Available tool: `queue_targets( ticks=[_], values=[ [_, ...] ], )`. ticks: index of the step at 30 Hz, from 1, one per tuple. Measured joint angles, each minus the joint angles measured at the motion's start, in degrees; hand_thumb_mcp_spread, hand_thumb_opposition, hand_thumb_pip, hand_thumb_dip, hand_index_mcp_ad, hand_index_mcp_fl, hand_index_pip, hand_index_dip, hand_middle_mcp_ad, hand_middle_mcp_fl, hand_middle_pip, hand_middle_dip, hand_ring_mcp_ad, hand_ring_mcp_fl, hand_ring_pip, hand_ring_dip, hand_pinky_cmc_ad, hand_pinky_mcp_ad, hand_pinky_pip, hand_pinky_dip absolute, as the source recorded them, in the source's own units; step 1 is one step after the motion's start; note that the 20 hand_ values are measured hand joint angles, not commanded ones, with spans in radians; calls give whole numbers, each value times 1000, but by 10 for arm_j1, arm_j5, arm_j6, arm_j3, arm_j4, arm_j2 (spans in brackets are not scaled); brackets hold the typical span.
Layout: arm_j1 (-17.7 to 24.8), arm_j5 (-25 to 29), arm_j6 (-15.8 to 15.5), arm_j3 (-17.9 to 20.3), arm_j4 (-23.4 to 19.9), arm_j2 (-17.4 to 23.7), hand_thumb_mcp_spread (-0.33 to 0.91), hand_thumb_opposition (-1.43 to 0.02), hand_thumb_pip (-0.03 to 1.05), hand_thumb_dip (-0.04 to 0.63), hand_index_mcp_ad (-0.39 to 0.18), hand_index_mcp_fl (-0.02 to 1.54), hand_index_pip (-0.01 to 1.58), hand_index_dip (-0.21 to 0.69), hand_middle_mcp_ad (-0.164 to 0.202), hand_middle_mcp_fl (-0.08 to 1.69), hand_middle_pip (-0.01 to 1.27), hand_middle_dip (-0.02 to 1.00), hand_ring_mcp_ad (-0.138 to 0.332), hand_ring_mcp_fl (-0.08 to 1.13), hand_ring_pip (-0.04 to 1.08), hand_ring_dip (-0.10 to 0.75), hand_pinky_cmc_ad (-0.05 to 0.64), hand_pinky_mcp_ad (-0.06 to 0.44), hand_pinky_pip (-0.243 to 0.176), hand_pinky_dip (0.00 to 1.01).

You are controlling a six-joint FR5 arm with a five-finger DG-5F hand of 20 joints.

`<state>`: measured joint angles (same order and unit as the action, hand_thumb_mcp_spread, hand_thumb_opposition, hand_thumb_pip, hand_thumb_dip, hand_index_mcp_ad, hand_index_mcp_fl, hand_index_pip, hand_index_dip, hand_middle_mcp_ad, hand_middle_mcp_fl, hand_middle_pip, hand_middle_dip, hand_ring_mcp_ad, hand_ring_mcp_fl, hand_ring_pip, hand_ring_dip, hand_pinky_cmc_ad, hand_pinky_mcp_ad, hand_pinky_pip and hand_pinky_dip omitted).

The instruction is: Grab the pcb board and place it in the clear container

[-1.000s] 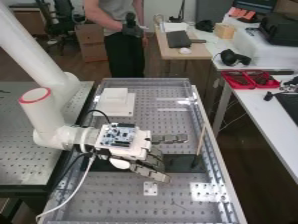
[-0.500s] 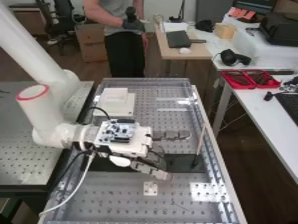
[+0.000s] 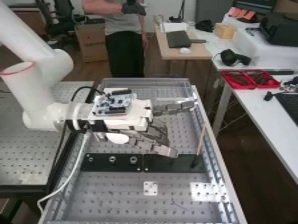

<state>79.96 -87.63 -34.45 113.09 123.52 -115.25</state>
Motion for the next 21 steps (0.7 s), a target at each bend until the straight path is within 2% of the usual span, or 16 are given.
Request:
queue_targets(
  ticks=[8,14,21],
  values=[
    [36,-9,-23,-7,47,61,618,-1000,792,384,-202,37,103,-187,21,607,995,829,-24,686,396,644,429,202,73,229],
    [76,-18,-28,-14,61,80,614,-1002,792,386,-202,45,103,-187,30,607,1004,829,-28,709,372,644,431,201,72,227],
    [118,-36,-27,-36,72,80,611,-1002,792,386,-202,45,103,-187,30,607,1004,833,-33,709,367,642,431,202,75,243]
  ],
)
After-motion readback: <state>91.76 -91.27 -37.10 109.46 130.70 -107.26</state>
